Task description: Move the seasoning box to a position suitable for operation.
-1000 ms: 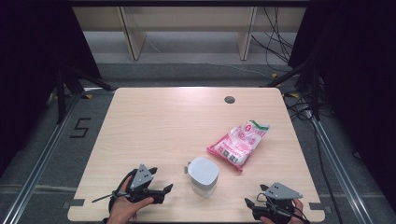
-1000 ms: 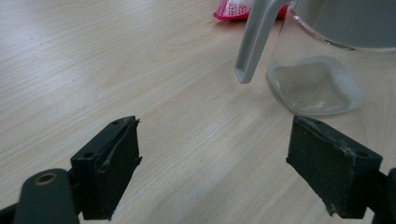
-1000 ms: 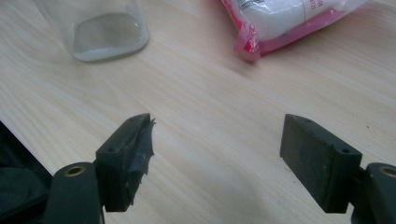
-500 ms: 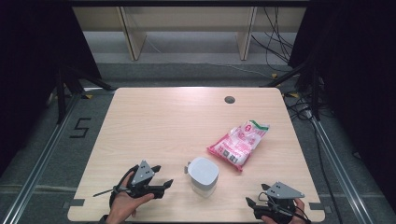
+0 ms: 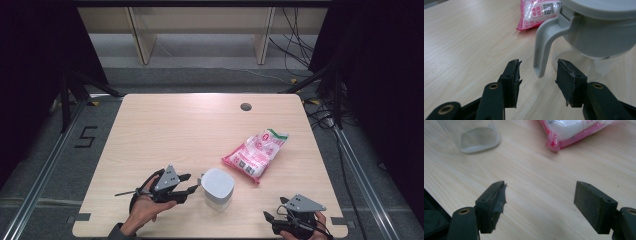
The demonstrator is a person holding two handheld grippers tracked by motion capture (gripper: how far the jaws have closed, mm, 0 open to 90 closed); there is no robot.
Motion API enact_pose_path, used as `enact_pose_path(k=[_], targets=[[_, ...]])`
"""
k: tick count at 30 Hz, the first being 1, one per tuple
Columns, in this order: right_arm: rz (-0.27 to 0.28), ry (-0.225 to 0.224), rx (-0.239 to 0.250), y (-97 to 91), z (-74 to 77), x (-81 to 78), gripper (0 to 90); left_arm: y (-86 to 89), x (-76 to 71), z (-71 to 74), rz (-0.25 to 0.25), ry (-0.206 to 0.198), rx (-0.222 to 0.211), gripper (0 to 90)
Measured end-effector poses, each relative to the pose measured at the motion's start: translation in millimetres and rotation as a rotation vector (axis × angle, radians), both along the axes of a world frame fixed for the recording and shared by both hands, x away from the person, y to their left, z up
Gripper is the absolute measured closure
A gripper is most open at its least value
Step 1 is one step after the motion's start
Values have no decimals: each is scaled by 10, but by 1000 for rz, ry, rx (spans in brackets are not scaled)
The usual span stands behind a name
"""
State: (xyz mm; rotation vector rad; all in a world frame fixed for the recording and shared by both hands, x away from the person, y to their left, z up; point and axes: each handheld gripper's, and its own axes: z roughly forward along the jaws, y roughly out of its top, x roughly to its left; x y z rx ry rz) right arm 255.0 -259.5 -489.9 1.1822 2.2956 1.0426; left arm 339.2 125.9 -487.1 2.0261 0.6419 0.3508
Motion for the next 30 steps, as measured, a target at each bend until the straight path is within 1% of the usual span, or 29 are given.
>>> enact_pose_path(k=[1, 2, 3, 4, 5, 6, 7, 8, 9, 10, 11, 12, 14, 16, 18, 19, 21, 23, 24, 25, 26, 27, 28, 29, 30], targets=[[4, 3, -2, -2, -1, 3, 262, -29, 26, 0, -11, -10, -5, 563], [16, -6, -3, -6, -14, 15, 262, -48, 53, 7, -22, -14, 10, 572], [20, -3, -9, -10, -10, 17, 262, -78, 73, 5, -32, -12, -1, 583], [9, -13, -9, -9, -9, 11, 262, -110, 89, 0, -30, -14, -5, 587], [1, 0, -4, -4, 1, 4, 262, -135, 113, -7, -33, -17, 0, 588], [7, 5, 5, 0, -9, 10, 262, -167, 129, -18, -33, -18, -14, 595], [11, -6, -11, -7, -13, 14, 262, -188, 145, -19, -43, -14, -13, 611], [7, -4, -7, -5, -10, 11, 262, -205, 165, -24, -49, -17, -8, 634], [-3, 8, -3, 0, -3, 2, 262, -216, 188, -31, -53, -25, 3, 667], [18, 23, 10, -3, -8, 11, 262, -233, 200, -47, -51, -21, -5, 691], [16, 22, 5, -7, -4, 10, 262, -241, 208, -63, -46, -24, -8, 727], [15, 24, 9, -7, -4, 10, 262, -232, 220, -69, -53, -34, 15, 745], [17, 26, 9, -8, -6, 11, 263, -227, 192, -75, -41, -46, 2, 757], [18, 26, 8, -6, -6, 9, 264, -178, 172, -58, -38, -38, -5, 758], [18, 28, 9, -6, -6, 10, 264, -126, 149, -54, -39, -20, -35, 760], [18, 26, 8, -6, -6, 10, 264, -98, 129, -50, -37, -15, -38, 775], [17, 26, 9, -6, -6, 9, 264, -64, 76, -40, -40, -37, -25, 811], [19, 28, 8, -3, -8, 11, 264, -72, 62, -32, -38, -53, -19, 826], [19, 2, -10, -4, -23, 20, 264, -84, 71, -28, -32, -59, -16, 823], [10, 18, 1, 7, -14, 13, 264, -97, 92, -29, -40, -59, -14, 822], [4, 10, -9, 5, -9, 7, 264, -108, 108, -31, -45, -49, -14, 820], [2, 12, -7, 6, -5, 4, 264, -120, 111, -33, -34, -56, -2, 821], [1, 13, -6, 6, -5, 3, 264, -136, 103, -40, -36, -55, -3, 824], [11, 19, 4, 6, -13, 12, 264, -133, 96, -32, -32, -62, 15, 827], [2, 12, -2, 3, -19, 7, 264, -131, 93, -33, -32, -61, 13, 827]])
